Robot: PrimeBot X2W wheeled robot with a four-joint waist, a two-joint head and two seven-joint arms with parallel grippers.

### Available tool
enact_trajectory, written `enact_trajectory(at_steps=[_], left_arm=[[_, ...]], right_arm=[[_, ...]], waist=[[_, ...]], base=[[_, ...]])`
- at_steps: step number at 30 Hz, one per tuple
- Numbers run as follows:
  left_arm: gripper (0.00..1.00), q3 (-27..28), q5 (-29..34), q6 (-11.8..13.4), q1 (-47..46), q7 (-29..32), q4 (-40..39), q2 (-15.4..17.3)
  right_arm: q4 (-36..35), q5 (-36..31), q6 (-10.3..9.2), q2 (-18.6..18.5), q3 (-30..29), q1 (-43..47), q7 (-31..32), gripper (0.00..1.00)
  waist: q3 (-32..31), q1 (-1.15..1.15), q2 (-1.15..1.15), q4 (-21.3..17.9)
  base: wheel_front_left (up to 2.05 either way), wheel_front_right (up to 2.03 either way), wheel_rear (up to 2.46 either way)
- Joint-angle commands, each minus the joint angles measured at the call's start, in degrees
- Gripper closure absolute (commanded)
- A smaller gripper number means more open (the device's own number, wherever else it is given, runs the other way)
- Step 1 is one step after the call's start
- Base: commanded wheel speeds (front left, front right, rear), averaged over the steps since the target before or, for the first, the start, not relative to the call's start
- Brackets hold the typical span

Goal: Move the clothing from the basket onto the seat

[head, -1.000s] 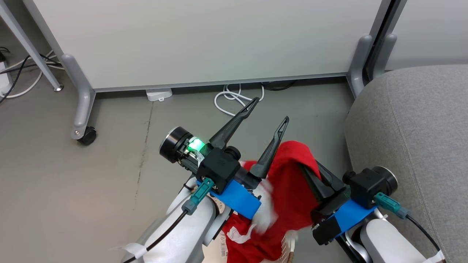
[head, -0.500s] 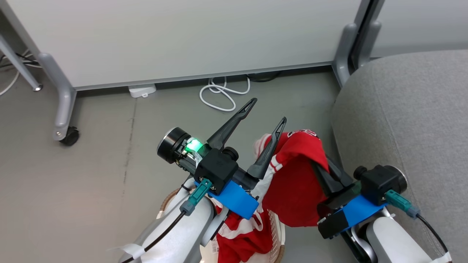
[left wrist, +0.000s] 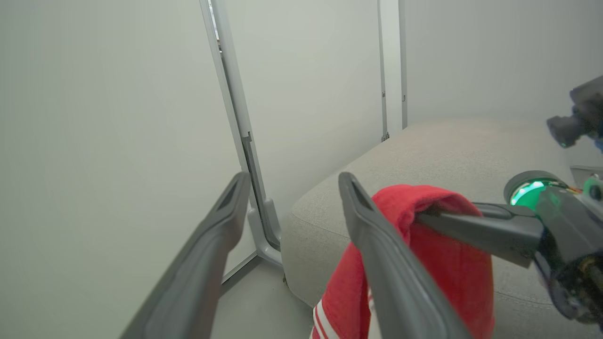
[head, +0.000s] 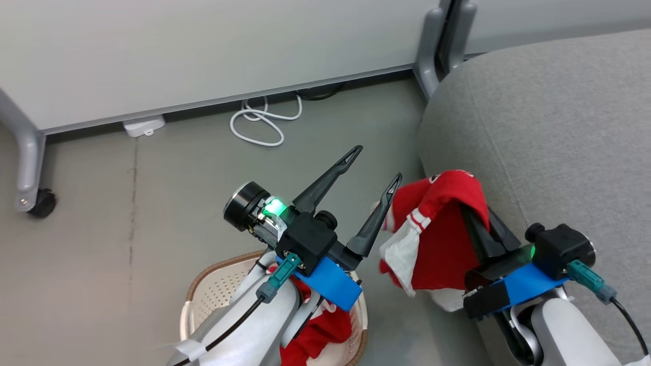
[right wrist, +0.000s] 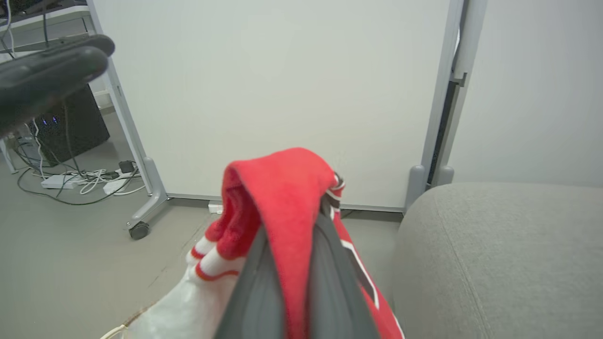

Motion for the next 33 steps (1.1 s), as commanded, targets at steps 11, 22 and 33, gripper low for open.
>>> enact_trajectory(at_steps=[11, 22, 33], left_arm=[[0.0, -1.81, -0.13, -0.75, -0.93, -0.14, 1.33, 0.02], [0.0, -2.94, -0.37, -0.53, -1.09, -0.14, 1.85, -0.24], [0.0, -2.85, 0.5, 0.07, -2.8, -0.15, 1.23, 0.31]], right_arm=[[-0.85, -0.96, 0.03, 0.04, -5.21, 2.33, -0.22, 1.0], [-1.96, -1.78, 0.03, 1.05, -8.14, 3.67, -0.22, 1.0], [-7.95, -3.84, 0.03, -0.46, -12.8, -3.31, -0.21, 1.0]], waist=[[0.92, 0.0, 0.0, -5.44], [1.15, 0.0, 0.0, -7.65], [4.04, 0.0, 0.0, -7.26]], base=[[0.0, 0.0, 0.0], [0.0, 0.0, 0.0], [0.0, 0.0, 0.0]])
